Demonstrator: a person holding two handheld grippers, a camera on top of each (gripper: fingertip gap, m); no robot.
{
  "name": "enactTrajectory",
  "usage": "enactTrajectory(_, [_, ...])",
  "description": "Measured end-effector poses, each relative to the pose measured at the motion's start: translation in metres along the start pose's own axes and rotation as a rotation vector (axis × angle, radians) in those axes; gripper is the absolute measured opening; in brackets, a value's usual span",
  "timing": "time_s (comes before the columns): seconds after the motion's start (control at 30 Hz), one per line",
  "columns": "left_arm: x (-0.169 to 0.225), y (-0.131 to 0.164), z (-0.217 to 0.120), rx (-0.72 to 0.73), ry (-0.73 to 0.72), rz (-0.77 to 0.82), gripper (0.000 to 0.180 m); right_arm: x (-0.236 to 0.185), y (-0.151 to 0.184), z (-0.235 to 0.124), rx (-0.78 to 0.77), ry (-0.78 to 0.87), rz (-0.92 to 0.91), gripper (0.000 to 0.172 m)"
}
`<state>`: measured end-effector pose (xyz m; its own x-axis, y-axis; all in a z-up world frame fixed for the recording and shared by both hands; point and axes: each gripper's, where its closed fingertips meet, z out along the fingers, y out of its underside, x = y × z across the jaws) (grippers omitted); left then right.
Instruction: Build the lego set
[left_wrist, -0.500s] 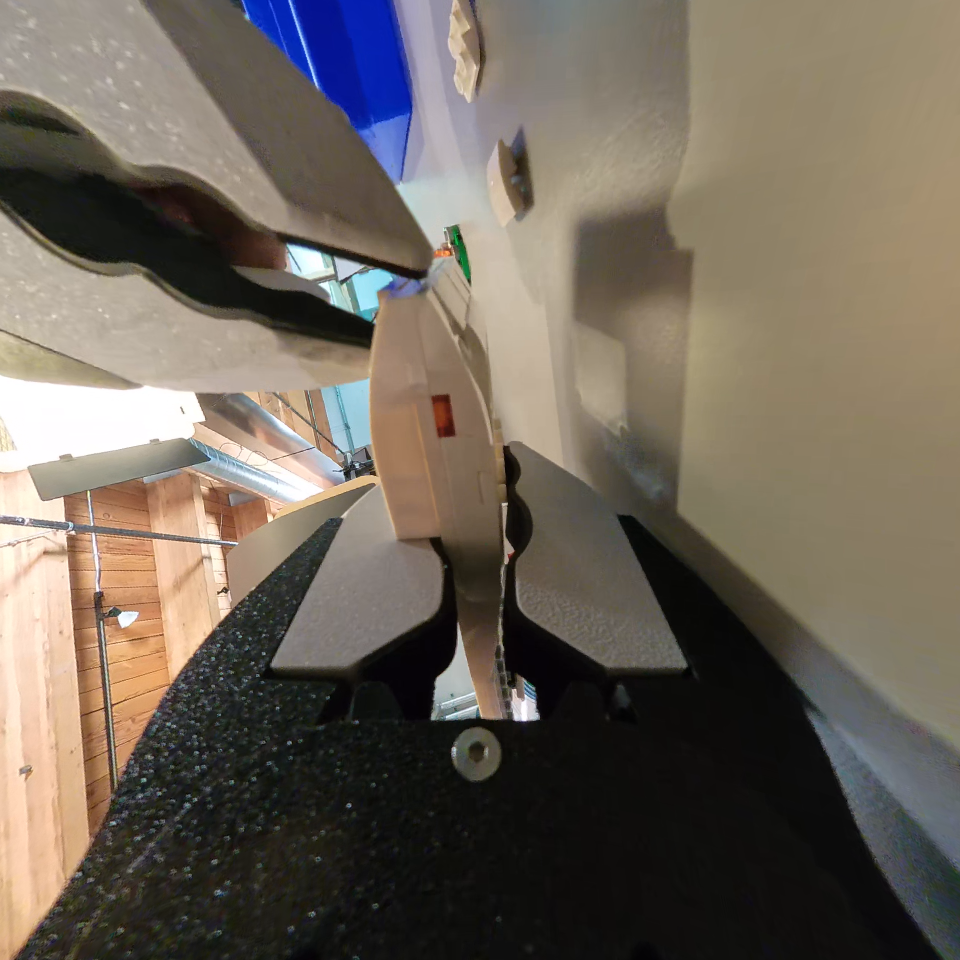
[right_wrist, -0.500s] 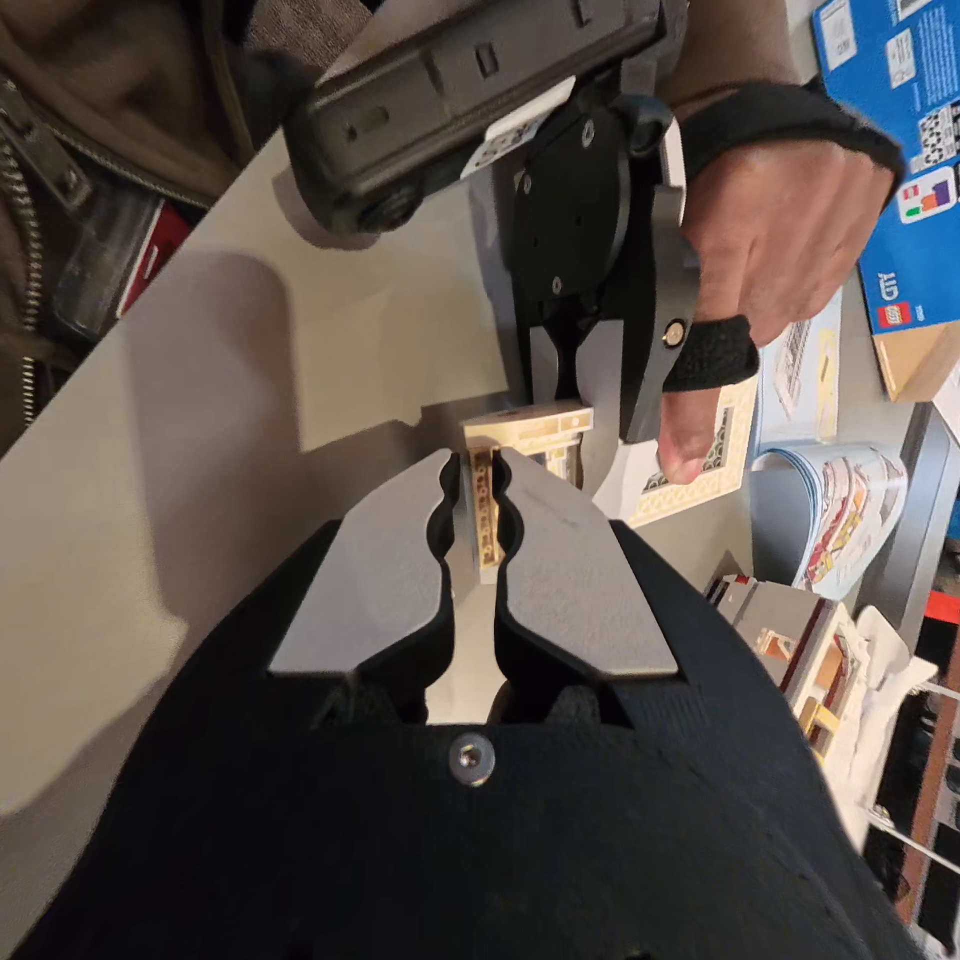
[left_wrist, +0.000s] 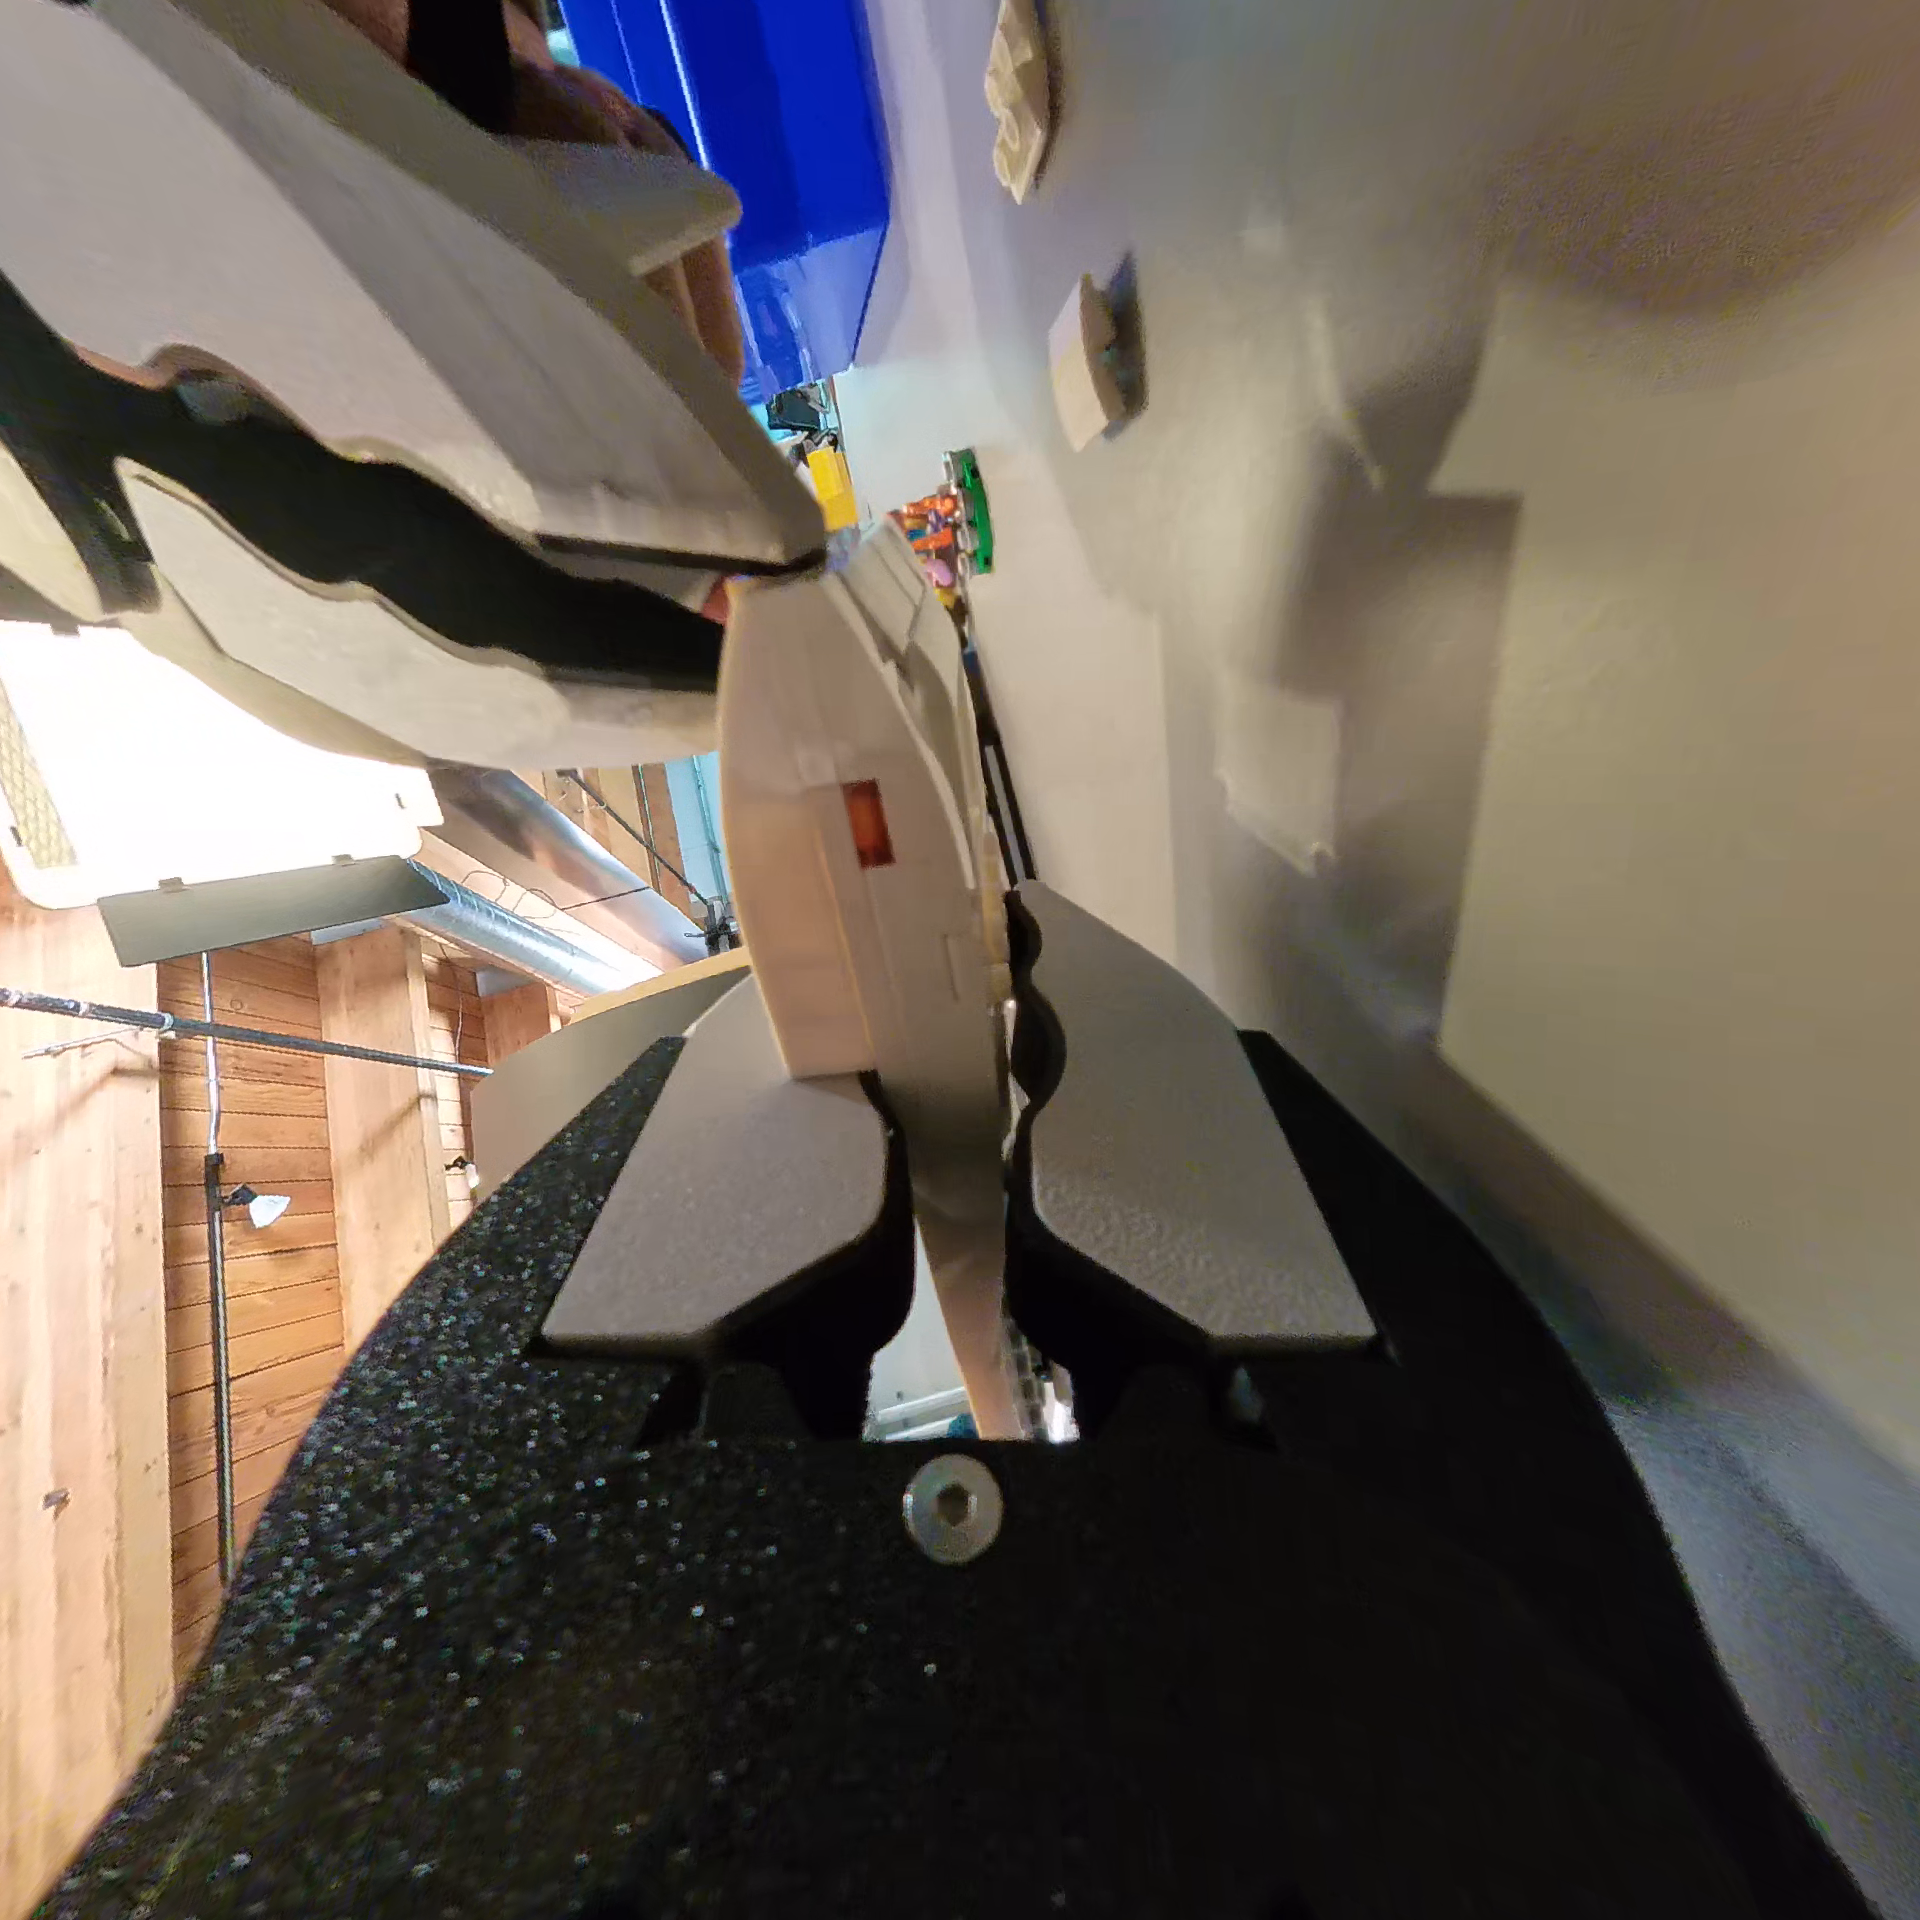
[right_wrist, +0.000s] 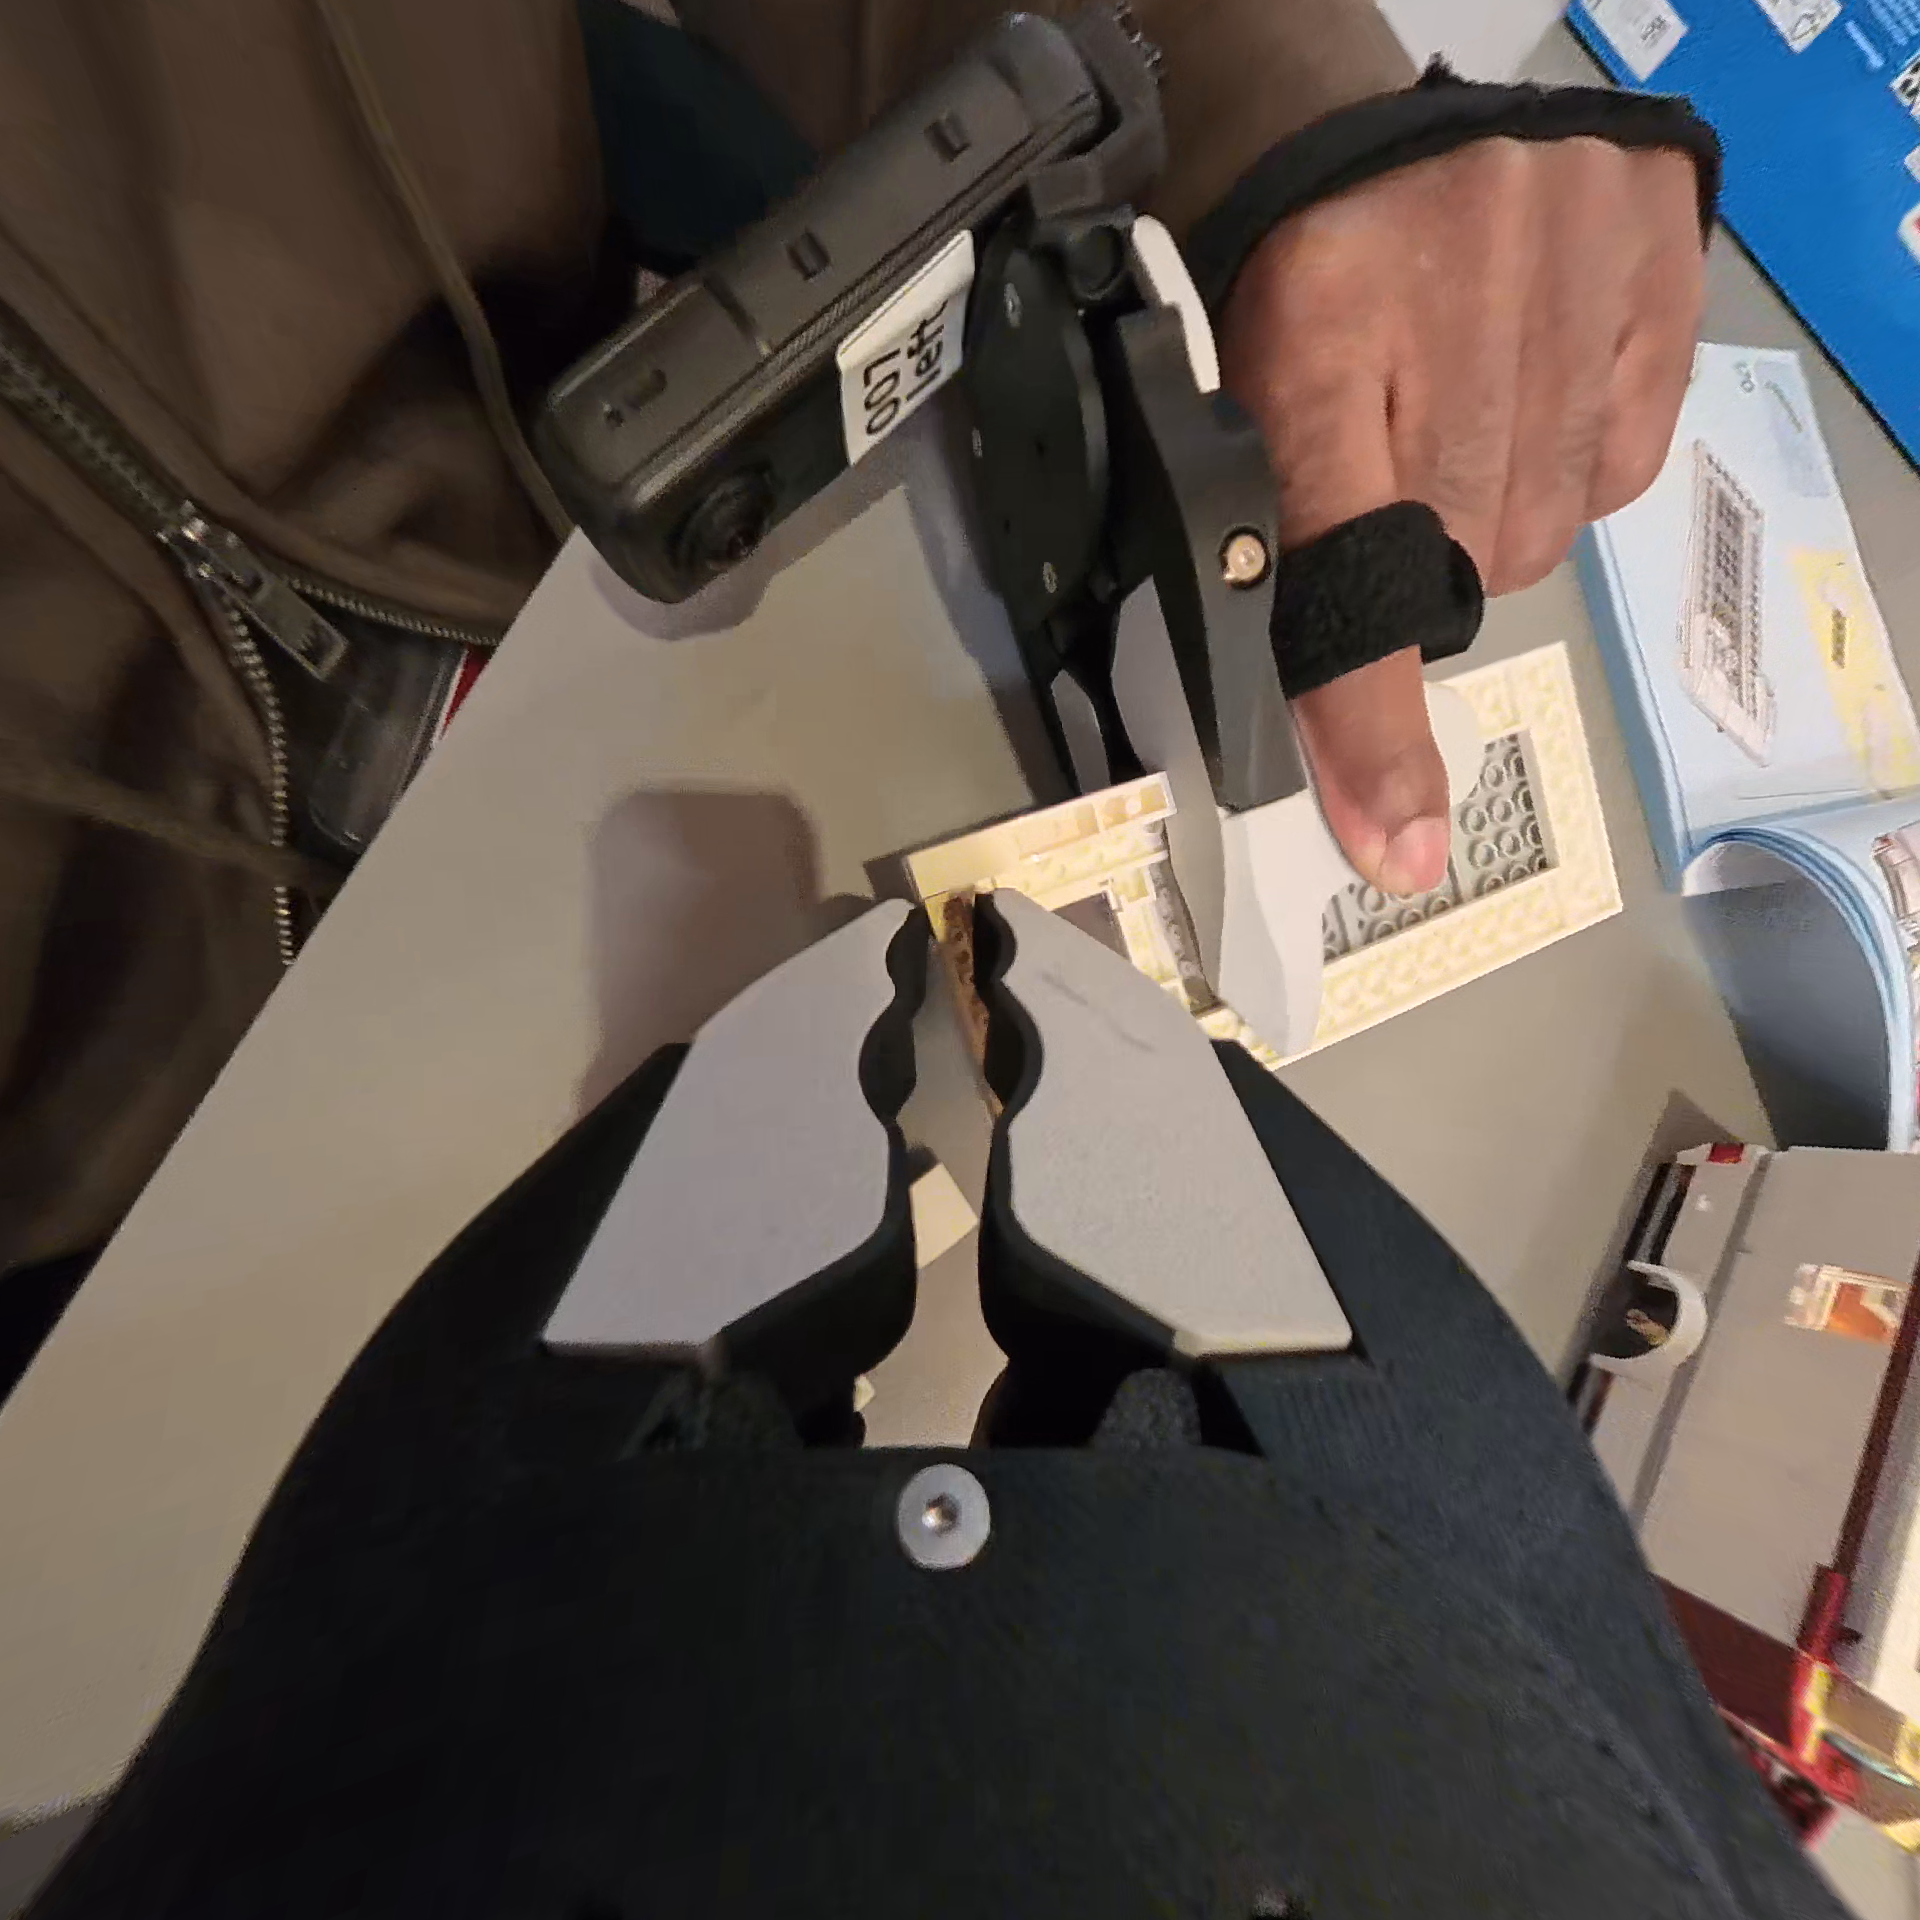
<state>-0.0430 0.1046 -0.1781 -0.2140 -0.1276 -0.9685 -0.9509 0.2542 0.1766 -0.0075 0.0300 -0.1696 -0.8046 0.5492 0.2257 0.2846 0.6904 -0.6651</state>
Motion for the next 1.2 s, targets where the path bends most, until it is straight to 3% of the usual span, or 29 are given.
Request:
enactTrajectory(0.47, [-0.003, -0.001, -0.001, 0.015, -0.004, -0.017, 0.015, 0.0, -0.005, -0.005, 0.089, -0.082, 0.182, 0.008])
enactTrajectory(0.93, [-0.004, 0.003, 0.0, -0.001, -0.006, -0.025, 0.015, 0.007, -0.007, -0.012, 0.157, -0.042, 0.31, 0.008])
enactTrajectory(1.07, [0.008, 0.003, 0.001, -0.005, 0.031, 0.016, 0.015, 0.02, -0.016, -0.033, 0.252, 0.001, 0.359, 0.007])
enactTrajectory(1.2, [0.005, 0.004, 0.002, -0.011, 0.025, -0.007, 0.015, 0.024, -0.007, -0.035, 0.195, 0.077, 0.301, 0.007])
